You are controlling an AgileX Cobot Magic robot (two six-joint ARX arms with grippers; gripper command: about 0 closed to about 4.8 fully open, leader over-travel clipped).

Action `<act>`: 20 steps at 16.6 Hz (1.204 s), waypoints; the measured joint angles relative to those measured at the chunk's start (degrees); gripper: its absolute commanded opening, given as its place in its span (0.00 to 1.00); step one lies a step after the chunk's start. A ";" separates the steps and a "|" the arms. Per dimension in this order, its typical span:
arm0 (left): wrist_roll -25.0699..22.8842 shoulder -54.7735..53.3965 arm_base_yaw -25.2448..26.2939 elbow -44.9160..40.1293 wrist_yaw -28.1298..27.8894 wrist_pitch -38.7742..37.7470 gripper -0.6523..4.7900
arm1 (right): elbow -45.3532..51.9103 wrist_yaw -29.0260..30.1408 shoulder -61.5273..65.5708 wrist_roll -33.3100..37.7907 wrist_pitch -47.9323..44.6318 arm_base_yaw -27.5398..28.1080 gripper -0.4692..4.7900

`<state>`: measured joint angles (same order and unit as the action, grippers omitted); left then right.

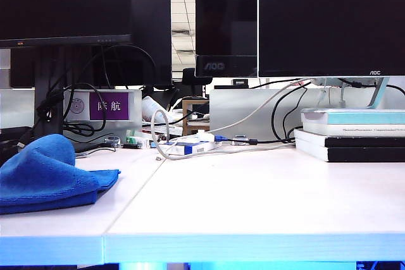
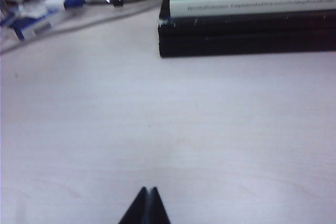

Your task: Wipe the table from right to left using the rag.

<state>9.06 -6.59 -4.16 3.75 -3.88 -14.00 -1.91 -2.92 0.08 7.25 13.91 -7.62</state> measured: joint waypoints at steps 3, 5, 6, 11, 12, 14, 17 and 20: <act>0.00 0.00 0.00 0.00 0.02 -0.02 0.11 | 0.02 -0.02 0.09 0.48 0.07 0.04 0.08; 0.00 0.22 0.00 0.00 0.00 -0.02 0.11 | 0.02 0.02 0.09 0.48 0.07 0.00 0.08; 0.00 0.22 0.00 0.00 0.02 -0.02 0.11 | 0.02 0.02 0.09 0.48 0.07 0.00 0.08; 0.00 0.22 0.00 0.00 0.00 -0.02 0.11 | 0.02 0.02 0.09 0.48 0.07 0.00 0.08; -0.04 0.22 0.00 0.00 0.02 -0.02 0.11 | 0.02 0.02 0.09 0.48 0.07 0.00 0.08; -7.52 0.24 0.00 0.00 -1.77 -0.17 0.11 | 0.02 0.02 0.09 0.48 0.07 0.00 0.08; -13.09 2.14 0.85 -1.55 -5.60 0.20 0.11 | 0.00 0.04 0.09 0.48 0.07 0.00 0.08; -11.43 6.43 4.39 -1.90 -4.15 1.31 0.11 | 0.02 0.07 0.09 0.48 0.09 0.00 0.08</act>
<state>-2.37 -0.16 0.23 1.85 -8.03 -12.69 -1.89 -2.85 0.16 7.73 14.00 -7.62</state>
